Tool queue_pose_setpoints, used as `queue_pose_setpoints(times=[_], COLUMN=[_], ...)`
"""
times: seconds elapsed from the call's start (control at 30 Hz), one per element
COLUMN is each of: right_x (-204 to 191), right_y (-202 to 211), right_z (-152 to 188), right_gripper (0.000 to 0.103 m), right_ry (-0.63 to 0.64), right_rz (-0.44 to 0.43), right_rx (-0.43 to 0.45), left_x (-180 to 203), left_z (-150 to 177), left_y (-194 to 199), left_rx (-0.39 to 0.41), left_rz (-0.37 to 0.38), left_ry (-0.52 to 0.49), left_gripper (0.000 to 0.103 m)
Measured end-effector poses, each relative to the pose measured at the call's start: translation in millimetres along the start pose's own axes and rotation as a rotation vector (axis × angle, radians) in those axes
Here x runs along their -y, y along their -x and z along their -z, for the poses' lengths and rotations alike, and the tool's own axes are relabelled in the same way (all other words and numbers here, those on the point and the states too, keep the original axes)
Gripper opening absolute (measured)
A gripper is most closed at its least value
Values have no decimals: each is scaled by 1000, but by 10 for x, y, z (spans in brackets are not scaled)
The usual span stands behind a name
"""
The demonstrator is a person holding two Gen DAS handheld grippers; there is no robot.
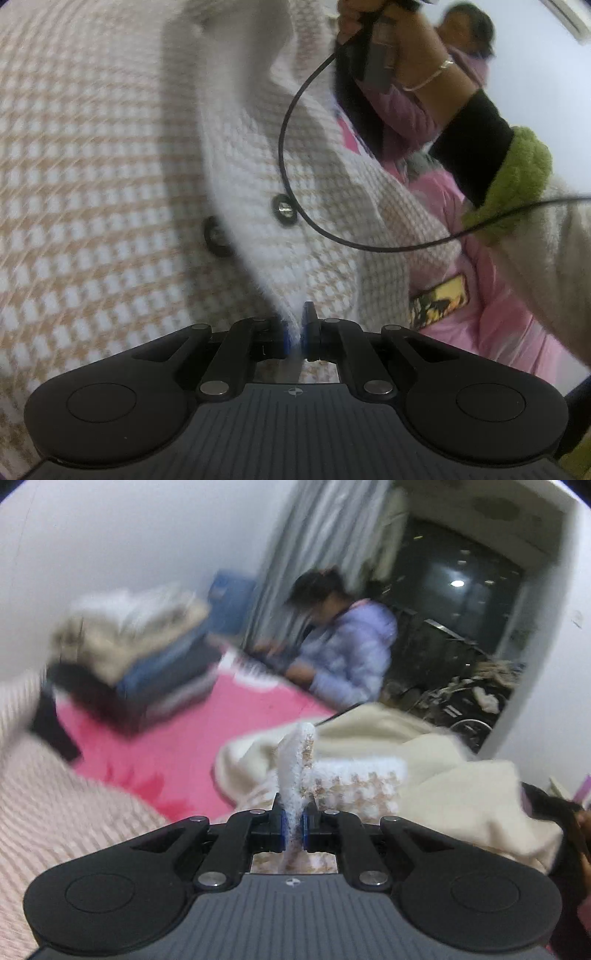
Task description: Fold clothes
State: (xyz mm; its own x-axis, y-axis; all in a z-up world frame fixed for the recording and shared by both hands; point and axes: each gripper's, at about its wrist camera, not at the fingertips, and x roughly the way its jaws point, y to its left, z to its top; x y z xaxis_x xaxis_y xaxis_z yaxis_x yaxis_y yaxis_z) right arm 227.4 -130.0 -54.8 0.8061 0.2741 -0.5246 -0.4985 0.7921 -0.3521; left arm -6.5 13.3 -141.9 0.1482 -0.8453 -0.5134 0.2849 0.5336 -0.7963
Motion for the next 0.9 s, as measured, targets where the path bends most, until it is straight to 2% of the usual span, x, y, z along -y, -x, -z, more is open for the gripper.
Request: queue_pose_setpoints(times=[0.07, 0.13, 0.17, 0.23, 0.3, 0.37, 0.43, 0.5, 0.6, 0.7, 0.83, 0.9], right_x=[-68, -63, -34, 50, 328, 672, 1000, 1256, 1497, 1477, 1165, 918], right_y=[-312, -542, -548, -458, -136, 344, 879, 1398, 2051, 2590, 3236, 3548], right_z=[18, 45, 39, 8, -26, 33, 150, 375, 835, 1405, 2192, 2556], right_gripper=[17, 32, 37, 40, 51, 68, 71, 71, 71, 71, 71, 70], right_ry=[31, 30, 10, -53, -236, -429, -584, -666, -743, -821, -929, -935], right_rz=[-11, -25, -38, -68, -131, -186, -203, -166, -116, -88, -69, -65], right_rx=[-74, -153, -163, -152, -78, 23, 100, 85, -17, -174, -325, -386], left_x=[-65, -112, -127, -149, -142, -156, -169, -175, -171, -108, -18, 32], left_z=[10, 26, 32, 54, 101, 83, 64, 45, 55, 92, 149, 210], left_y=[-5, -10, -16, -12, 27, -10, -47, -63, -35, -26, -55, -67], left_rx=[-8, -18, -24, -33, -33, -39, -44, -48, -51, -55, -92, -123], left_rz=[9, 10, 1, -5, -4, 0, 3, 15, 15, -4, -27, -34], left_ry=[47, 84, 91, 107, 120, 129, 137, 150, 139, 117, 109, 103], left_gripper=[4, 5, 5, 5, 6, 11, 18, 26, 33, 36, 43, 47])
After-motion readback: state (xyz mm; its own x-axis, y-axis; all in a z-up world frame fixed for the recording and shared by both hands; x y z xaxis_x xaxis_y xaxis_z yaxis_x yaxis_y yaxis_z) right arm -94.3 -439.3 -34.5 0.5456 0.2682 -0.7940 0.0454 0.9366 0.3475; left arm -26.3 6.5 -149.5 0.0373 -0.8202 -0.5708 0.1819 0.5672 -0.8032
